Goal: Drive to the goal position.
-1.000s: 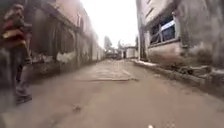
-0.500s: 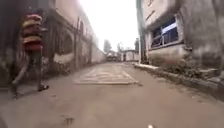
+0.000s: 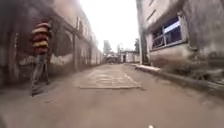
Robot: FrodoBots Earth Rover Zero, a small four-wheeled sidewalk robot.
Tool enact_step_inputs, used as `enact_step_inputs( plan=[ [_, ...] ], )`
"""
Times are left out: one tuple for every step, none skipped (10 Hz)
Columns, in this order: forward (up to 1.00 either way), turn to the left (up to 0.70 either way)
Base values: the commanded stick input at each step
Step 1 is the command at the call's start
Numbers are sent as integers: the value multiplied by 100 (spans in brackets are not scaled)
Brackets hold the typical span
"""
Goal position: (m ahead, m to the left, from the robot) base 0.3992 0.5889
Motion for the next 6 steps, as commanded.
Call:
enact_step_inputs(
  plan=[
    [50,0],
    [50,0],
    [50,0],
    [50,0],
    [50,0],
    [50,0]
  ],
)
